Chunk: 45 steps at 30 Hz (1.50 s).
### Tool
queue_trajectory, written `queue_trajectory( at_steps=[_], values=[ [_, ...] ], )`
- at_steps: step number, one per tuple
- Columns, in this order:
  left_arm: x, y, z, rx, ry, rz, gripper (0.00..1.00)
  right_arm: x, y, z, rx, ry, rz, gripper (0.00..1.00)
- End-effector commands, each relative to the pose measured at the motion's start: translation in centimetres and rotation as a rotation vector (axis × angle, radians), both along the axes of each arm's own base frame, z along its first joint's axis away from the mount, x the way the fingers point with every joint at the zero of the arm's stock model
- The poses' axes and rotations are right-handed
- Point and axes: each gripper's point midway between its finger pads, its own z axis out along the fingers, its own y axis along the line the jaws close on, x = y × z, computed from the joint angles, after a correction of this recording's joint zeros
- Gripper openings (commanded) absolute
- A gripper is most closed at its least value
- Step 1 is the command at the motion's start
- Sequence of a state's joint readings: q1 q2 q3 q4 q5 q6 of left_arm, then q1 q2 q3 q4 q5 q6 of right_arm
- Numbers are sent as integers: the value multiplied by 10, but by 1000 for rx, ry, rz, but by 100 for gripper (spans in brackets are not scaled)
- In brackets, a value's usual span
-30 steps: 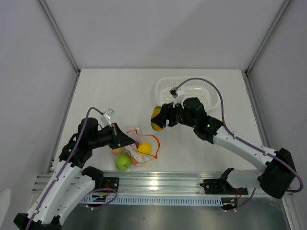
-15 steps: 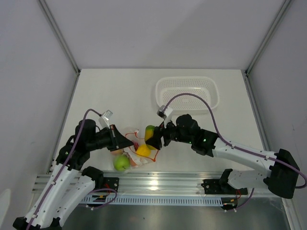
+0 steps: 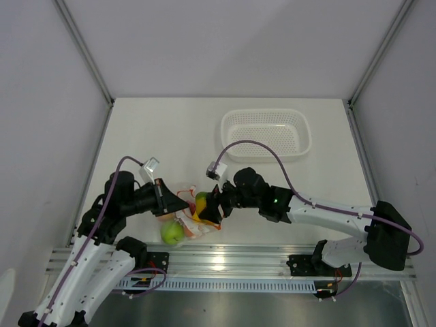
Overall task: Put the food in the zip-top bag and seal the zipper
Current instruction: Place the fake fruit in the zipper food storage bag.
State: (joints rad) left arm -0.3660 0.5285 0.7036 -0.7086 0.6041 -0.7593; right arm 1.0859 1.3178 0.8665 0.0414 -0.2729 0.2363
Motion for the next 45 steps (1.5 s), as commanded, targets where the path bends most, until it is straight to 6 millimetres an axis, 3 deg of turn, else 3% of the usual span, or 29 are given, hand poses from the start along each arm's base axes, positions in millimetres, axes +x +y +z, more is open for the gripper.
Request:
queue_trajectory(
  at_steps=[1,8,14,19,23,25,30,31,33,34,37,41,45],
  values=[
    [-1,-2,22,-26,-53,-24,1,-7,13,34,83,-80,72,31],
    [-3,-4,24,-24,-53,-53,1,-26,7,25,52,-91,173,40],
    [-7,-5,29,-33,-61,-71,1,-23,27,14,21,-42,197,50],
    [-11,-4,35,-45,-74,-68,0,-14,41,13,2,-38,183,68],
    [-12,-3,34,-47,-73,-62,0,-2,41,-1,-76,-21,125,99],
    [-13,-3,32,-49,-69,-60,1,0,38,-2,-88,-26,108,99],
    [-13,-2,27,-42,-63,-55,0,3,14,4,-89,-35,16,100],
    [-13,-2,28,-43,-62,-57,0,1,8,19,-61,-43,-3,99],
    [-12,-2,28,-44,-65,-57,1,4,-5,23,-71,-49,-53,99],
    [-12,-2,27,-42,-64,-57,1,6,-14,37,-51,-63,-90,99],
    [-11,-2,27,-39,-69,-57,1,18,-38,53,-50,-61,-233,99],
    [-10,-3,25,-43,-68,-61,1,40,-68,49,-103,-36,-392,100],
    [-10,-4,25,-48,-70,-68,1,54,-78,33,-124,36,-419,99]
  ],
)
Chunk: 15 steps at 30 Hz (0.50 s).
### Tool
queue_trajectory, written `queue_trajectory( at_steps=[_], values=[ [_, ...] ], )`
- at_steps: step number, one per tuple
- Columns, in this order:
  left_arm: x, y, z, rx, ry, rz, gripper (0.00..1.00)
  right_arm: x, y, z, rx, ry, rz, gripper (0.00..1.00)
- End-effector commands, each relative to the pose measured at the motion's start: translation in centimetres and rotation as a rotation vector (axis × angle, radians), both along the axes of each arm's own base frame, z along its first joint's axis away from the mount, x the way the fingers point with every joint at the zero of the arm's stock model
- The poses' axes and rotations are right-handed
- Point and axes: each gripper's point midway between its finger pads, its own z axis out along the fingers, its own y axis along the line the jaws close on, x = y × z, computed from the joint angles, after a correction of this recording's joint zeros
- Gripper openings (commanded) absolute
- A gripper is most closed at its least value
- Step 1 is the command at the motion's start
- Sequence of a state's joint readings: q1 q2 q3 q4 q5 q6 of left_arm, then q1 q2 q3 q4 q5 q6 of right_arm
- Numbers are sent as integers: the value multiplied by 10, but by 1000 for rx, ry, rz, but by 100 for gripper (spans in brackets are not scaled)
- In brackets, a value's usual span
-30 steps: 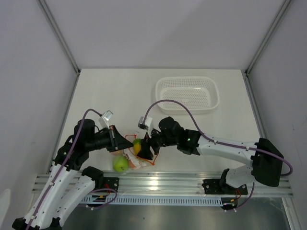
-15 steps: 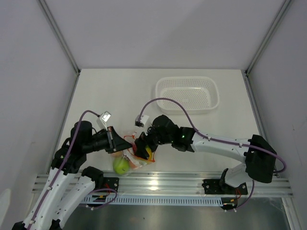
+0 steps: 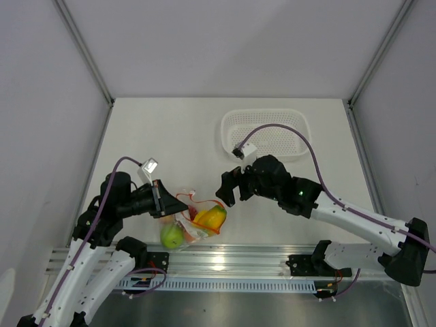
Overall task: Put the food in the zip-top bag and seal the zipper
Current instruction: Place the fake fruit in the zipper food storage bag.
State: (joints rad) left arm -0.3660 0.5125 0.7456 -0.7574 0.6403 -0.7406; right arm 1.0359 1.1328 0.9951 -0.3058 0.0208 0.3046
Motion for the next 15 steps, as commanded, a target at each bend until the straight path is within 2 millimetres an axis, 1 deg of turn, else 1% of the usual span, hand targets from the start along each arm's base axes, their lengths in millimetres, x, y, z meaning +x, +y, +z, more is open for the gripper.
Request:
queue_trajectory(
  at_steps=[1,3,4,5,6,7,9,10,13,15],
  values=[
    [2,-5,12,-37,-50,-30,1,15,-17,-26,-54,87,-83,98],
    [1,-5,13,-40,-54,-35,1,19,-18,-34,-51,131,-73,93],
    [1,-5,12,-39,-50,-34,1,20,-20,-40,-59,147,-77,86],
    [1,-5,14,-39,-54,-34,1,21,-22,-44,-60,164,-90,83],
    [1,-5,14,-37,-54,-34,1,26,-25,-46,-53,169,-108,75],
    [0,-4,13,-36,-51,-34,1,27,-29,-54,-56,185,-114,72],
    [0,-4,15,-39,-55,-37,1,26,-31,-59,-39,203,-102,67],
    [0,-4,15,-39,-55,-37,1,26,-29,-59,-20,211,-74,63],
    [-1,-4,12,-38,-48,-36,1,22,-27,-69,-28,226,-41,57],
    [0,-5,12,-40,-47,-35,1,20,-24,-74,-28,239,-19,56]
  ],
)
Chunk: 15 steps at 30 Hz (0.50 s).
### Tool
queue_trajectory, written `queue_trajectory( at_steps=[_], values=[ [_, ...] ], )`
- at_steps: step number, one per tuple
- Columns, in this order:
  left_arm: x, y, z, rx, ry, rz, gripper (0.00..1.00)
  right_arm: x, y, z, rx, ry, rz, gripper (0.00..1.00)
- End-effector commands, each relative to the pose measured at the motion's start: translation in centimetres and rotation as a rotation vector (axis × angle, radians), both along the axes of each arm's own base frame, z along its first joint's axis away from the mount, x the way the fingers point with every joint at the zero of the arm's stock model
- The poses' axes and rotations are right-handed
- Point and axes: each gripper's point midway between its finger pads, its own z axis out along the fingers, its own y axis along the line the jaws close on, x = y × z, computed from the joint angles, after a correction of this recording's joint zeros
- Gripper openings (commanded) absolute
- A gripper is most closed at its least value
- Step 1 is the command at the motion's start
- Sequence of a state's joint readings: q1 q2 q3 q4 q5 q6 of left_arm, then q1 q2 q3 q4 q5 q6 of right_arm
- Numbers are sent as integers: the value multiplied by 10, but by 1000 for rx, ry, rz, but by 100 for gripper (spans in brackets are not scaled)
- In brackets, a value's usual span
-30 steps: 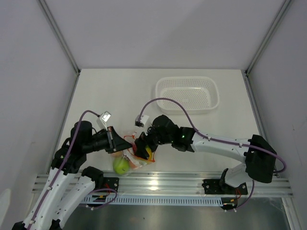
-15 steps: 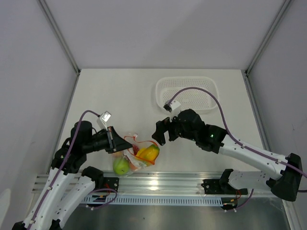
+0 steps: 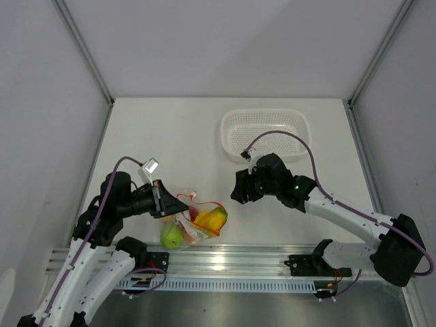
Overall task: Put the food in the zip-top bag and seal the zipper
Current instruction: Place the fake fruit in the zipper food storage bag, then adjust the zipper food storage bag at the center of the board.
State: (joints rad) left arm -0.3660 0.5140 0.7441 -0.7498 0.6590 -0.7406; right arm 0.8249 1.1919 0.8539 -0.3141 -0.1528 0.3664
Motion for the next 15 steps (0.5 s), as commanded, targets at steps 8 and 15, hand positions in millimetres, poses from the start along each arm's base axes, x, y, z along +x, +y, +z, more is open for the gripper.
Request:
queue_trajectory(
  at_steps=[8,15],
  values=[
    [0,-3,10,-32,-44,-17,0,-28,36,-3,109,64,196,52],
    [1,-3,8,-35,-37,-16,1,-43,47,7,144,56,252,52]
  ],
)
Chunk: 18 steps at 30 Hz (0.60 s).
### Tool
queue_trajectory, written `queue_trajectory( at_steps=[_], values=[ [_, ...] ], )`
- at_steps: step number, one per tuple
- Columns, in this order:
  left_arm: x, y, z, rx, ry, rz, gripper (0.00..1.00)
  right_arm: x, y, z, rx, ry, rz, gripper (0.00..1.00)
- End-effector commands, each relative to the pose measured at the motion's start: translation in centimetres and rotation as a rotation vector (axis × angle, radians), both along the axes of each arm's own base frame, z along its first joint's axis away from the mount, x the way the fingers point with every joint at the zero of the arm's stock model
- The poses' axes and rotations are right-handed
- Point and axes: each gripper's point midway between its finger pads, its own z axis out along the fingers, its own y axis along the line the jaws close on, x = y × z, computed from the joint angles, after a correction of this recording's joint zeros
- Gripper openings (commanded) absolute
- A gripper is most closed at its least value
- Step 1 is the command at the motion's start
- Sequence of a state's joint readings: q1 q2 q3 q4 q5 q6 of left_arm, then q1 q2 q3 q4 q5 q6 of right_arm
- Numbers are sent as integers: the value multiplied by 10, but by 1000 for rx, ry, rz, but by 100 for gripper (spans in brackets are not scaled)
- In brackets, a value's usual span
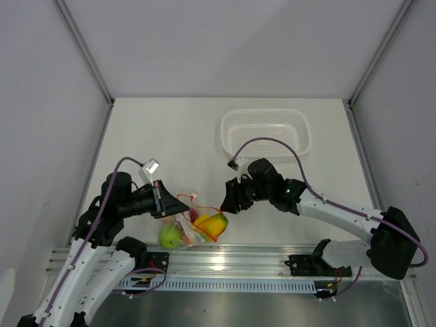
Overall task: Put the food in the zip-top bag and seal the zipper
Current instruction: Adjust the zipper food storage bag at the center of the board.
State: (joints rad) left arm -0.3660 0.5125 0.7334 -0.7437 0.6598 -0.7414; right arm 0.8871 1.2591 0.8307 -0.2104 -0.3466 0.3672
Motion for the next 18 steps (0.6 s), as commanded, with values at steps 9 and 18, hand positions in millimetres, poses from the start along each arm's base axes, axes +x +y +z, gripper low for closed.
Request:
queue_trajectory(
  at_steps=[9,18],
  values=[
    [1,-2,9,-31,-39,-14,0,-16,8,29,76,-38,44,52],
    [0,-2,9,-29,-38,-15,1,-35,9,40,83,-92,104,53]
  ],
)
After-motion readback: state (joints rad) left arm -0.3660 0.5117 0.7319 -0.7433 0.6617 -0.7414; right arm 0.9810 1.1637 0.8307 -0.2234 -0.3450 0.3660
